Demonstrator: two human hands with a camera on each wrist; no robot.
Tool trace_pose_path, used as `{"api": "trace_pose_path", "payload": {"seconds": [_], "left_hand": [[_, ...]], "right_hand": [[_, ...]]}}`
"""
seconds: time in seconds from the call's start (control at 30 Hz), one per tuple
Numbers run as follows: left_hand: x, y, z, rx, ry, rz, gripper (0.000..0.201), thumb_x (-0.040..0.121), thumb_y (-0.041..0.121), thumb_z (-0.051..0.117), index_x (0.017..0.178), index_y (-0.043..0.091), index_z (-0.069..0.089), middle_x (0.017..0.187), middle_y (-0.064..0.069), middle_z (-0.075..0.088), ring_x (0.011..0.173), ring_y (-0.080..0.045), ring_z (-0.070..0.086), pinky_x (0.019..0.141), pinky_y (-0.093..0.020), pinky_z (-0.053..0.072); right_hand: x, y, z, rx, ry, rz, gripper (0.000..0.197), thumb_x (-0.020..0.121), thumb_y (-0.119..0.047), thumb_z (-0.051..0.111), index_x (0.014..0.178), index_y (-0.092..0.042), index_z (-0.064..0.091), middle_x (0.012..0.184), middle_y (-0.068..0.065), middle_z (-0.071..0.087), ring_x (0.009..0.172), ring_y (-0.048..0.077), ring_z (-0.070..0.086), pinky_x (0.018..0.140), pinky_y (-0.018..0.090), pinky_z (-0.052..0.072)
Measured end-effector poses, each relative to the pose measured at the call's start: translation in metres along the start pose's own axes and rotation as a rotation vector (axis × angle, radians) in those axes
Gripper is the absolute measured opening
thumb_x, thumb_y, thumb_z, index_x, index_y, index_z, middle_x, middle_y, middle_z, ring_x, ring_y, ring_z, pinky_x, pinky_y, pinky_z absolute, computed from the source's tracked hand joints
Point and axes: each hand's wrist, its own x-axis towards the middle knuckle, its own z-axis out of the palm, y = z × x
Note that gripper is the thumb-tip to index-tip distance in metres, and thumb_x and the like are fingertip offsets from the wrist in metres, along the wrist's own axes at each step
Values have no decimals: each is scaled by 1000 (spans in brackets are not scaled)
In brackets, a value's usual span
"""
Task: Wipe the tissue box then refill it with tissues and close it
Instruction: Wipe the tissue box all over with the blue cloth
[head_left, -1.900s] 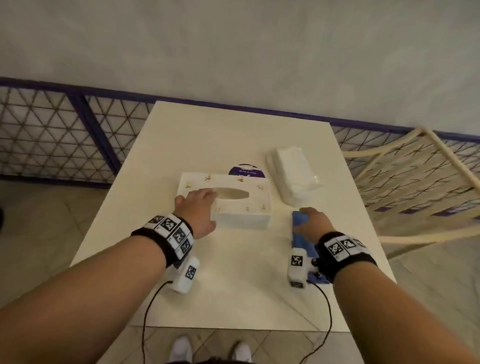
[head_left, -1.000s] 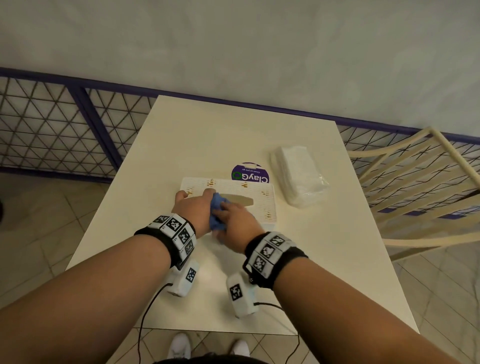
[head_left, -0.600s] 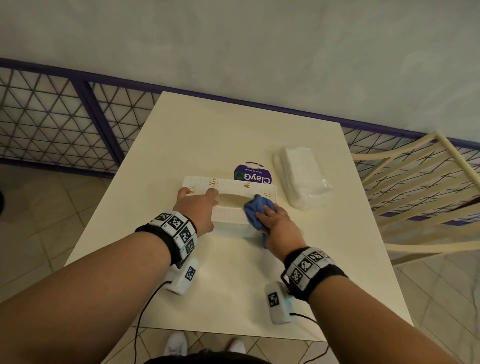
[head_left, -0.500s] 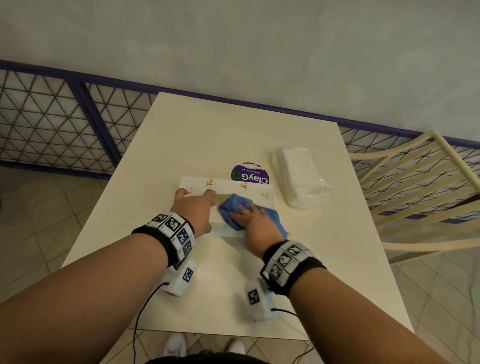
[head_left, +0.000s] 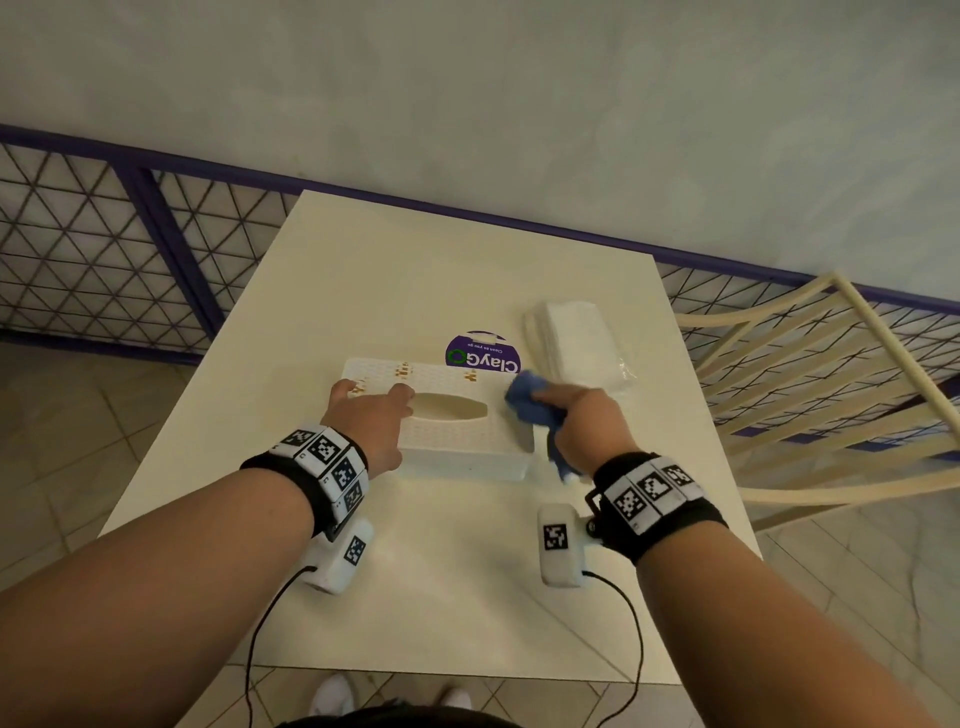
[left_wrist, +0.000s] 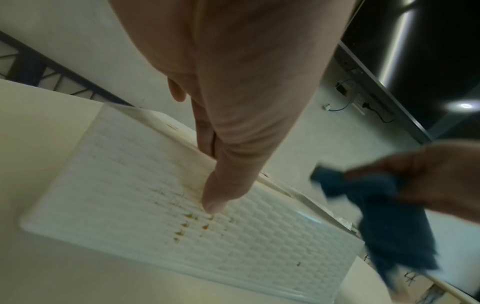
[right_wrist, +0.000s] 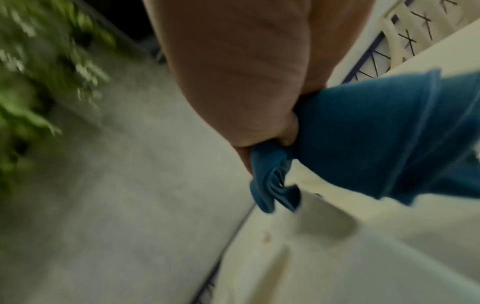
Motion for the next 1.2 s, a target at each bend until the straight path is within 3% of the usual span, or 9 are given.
{"api": "trace_pose_path", "payload": {"seconds": [0.13, 0.23, 0.3, 0.37, 0.5, 0.7, 0.87, 1.03, 1.2], "left_hand": [[0, 4, -1, 27, 2, -2, 72, 74, 21, 65, 136, 27, 30, 132, 17, 55, 115, -9, 56, 114, -41, 2], [-1, 4, -1, 7, 12, -12, 72, 74, 19, 65, 136, 27, 30, 133, 18, 55, 114, -8, 56, 114, -39, 1], [-2, 4, 0, -12, 26, -17, 71, 74, 16, 64, 136, 27, 32, 133, 17, 55, 113, -8, 57, 115, -39, 1], [-2, 4, 2, -14, 38, -11, 69, 74, 14, 62, 135, 30, 35, 127, 15, 59, 110, -9, 58, 115, -38, 0], [1, 3, 2, 36, 7, -7, 61, 78, 19, 61, 131, 42, 44, 117, 12, 63, 116, -12, 53, 114, -40, -6], [3, 11, -8, 147, -34, -32, 53, 81, 30, 63, 130, 41, 48, 115, 10, 65, 112, -23, 43, 94, -31, 20], [4, 10, -11, 128, -52, -43, 52, 80, 24, 64, 127, 41, 51, 107, 9, 67, 106, -22, 43, 99, -35, 19], [2, 13, -14, 134, -54, -48, 50, 78, 24, 66, 124, 40, 53, 105, 10, 67, 105, -17, 50, 103, -35, 17], [8, 15, -13, 214, -44, -27, 22, 72, 23, 58, 93, 29, 60, 78, 9, 67, 80, -14, 61, 92, -38, 21]], "right_hand": [[5, -26, -2, 8, 284, -198, 47, 90, -8, 55, 136, -15, 51, 144, 10, 46, 131, 26, 43, 105, 18, 24], [11, -24, 23, -101, 92, -105, 57, 90, -19, 56, 143, -14, 38, 152, 11, 27, 137, 30, 34, 111, 30, 26], [6, -12, 42, -432, -125, -74, 50, 94, -26, 48, 142, -16, 36, 154, 13, 19, 138, 34, 28, 111, 42, 29], [7, -1, 55, -585, -130, -100, 43, 97, -28, 41, 139, -17, 37, 158, 11, 13, 142, 33, 18, 114, 46, 23], [24, -1, 59, -467, -133, -96, 54, 98, -23, 40, 148, -17, 20, 161, 5, -3, 147, 30, -4, 119, 45, 9], [7, -3, 72, -426, -158, -199, 43, 98, -27, 41, 139, -15, 39, 158, 10, 20, 145, 30, 16, 116, 42, 19], [8, 15, 54, -403, -137, -150, 48, 99, -34, 34, 146, -26, 28, 160, -2, 12, 148, 22, 6, 118, 47, 6], [4, -18, 84, -505, -105, -142, 52, 96, -20, 40, 144, -3, 29, 156, 19, 20, 146, 31, 12, 120, 41, 10], [-15, -55, 120, -329, -234, -296, 47, 98, -27, 39, 143, -12, 35, 156, 13, 22, 146, 28, 15, 119, 43, 6]]}}
